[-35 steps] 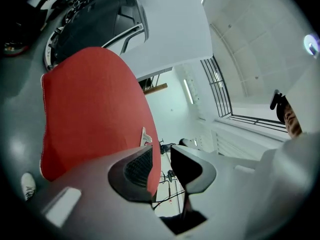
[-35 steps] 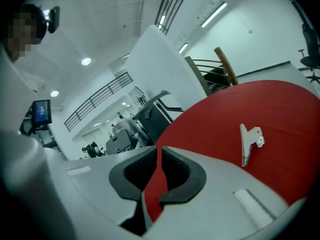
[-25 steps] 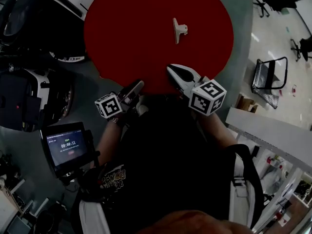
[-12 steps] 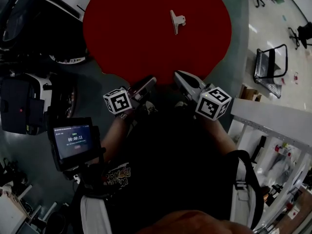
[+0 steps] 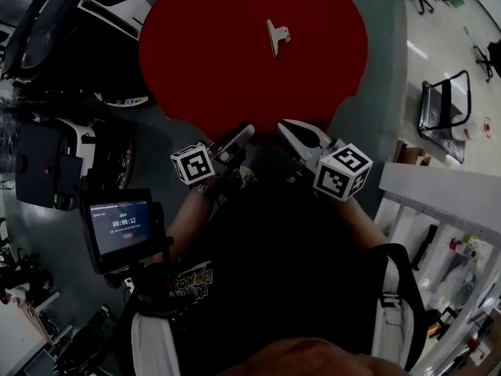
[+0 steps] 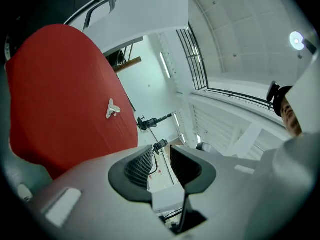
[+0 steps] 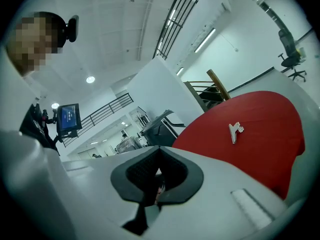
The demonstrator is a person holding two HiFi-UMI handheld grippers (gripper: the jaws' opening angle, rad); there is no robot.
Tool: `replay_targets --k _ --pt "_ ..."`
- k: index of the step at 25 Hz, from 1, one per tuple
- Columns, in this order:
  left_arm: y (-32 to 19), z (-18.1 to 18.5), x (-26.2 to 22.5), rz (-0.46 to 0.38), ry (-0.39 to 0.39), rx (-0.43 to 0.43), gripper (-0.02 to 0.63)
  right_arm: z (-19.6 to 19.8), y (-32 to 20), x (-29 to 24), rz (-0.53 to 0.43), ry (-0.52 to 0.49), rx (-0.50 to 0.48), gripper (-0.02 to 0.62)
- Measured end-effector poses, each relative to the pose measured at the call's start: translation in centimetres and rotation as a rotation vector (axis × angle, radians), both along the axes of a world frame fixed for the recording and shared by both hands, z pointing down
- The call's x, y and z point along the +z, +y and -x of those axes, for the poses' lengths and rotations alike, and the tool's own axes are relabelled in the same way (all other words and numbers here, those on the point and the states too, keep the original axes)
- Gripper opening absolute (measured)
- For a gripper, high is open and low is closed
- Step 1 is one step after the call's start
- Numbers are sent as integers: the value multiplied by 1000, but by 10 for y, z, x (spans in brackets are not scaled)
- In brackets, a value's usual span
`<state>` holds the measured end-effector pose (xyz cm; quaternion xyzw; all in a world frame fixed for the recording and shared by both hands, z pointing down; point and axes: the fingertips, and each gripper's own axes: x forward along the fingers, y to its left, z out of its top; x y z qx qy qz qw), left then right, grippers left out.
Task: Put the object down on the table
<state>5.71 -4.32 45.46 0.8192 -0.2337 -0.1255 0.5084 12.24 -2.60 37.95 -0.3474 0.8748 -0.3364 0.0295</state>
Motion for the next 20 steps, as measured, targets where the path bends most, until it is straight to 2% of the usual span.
replay_targets --k 7,12,20 --pt "5 -12 -16 19 19 9 123 -3 9 -1 13 10 -16 3" --pt "57 -86 -7 21 0 -4 123 -72 62 2 -26 18 -40 3" --pt "75 -103 -5 34 -1 -30 121 -88 79 5 -34 9 -68 3"
